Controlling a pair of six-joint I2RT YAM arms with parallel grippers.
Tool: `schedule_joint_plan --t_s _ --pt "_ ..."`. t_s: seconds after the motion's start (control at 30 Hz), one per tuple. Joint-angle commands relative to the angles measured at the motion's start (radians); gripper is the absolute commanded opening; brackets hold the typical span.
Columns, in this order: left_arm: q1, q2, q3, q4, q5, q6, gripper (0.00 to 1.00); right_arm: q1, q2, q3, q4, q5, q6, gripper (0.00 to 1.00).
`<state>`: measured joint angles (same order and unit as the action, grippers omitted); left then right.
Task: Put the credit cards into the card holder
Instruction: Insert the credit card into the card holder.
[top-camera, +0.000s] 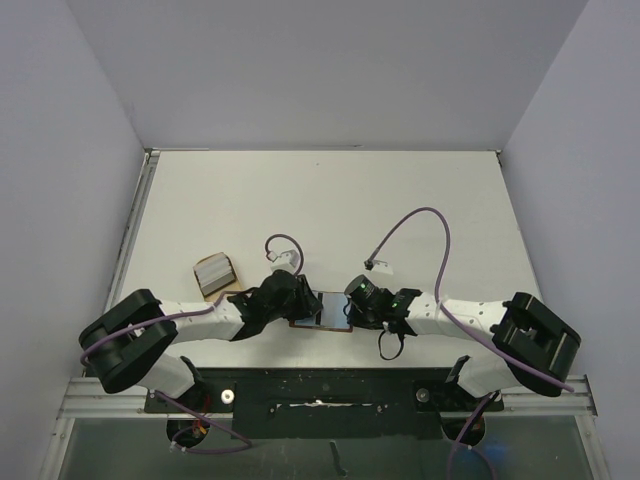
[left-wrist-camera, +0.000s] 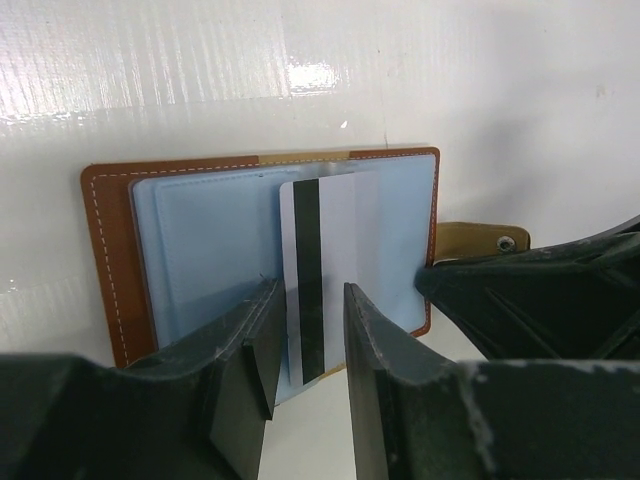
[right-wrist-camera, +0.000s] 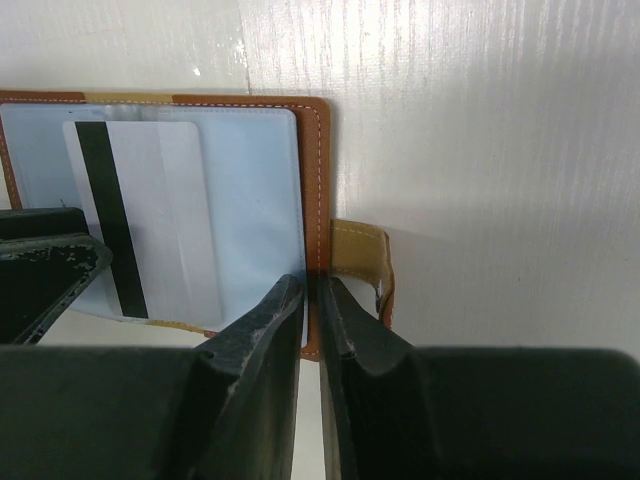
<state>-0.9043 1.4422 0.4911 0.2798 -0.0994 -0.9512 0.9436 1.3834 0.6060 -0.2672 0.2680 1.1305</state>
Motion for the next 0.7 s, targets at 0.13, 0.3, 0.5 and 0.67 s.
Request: schedule_joint_plan --t_s 0.13,0.3,0.5,0.67 --pt "-0.03 0.036 0.047 0.03 -0.007 0.014 0.27 0.009 0.03 0.006 0.015 -0.01 -0.006 0.13" --pt "-0.043 0.068 0.073 0.043 0.005 0.016 0.25 0.01 0.031 0.007 0.025 -0.012 -0.008 0.13" --pt "-0.04 0.038 0.082 0.027 -0.006 0.02 0.25 0.009 -0.014 0.035 -0.024 -0.004 -0.02 0.15" --pt "-0.033 0.009 0.083 0.006 -0.009 0.017 0.28 0.001 -0.09 0.026 -0.044 0.014 -0.021 0.19"
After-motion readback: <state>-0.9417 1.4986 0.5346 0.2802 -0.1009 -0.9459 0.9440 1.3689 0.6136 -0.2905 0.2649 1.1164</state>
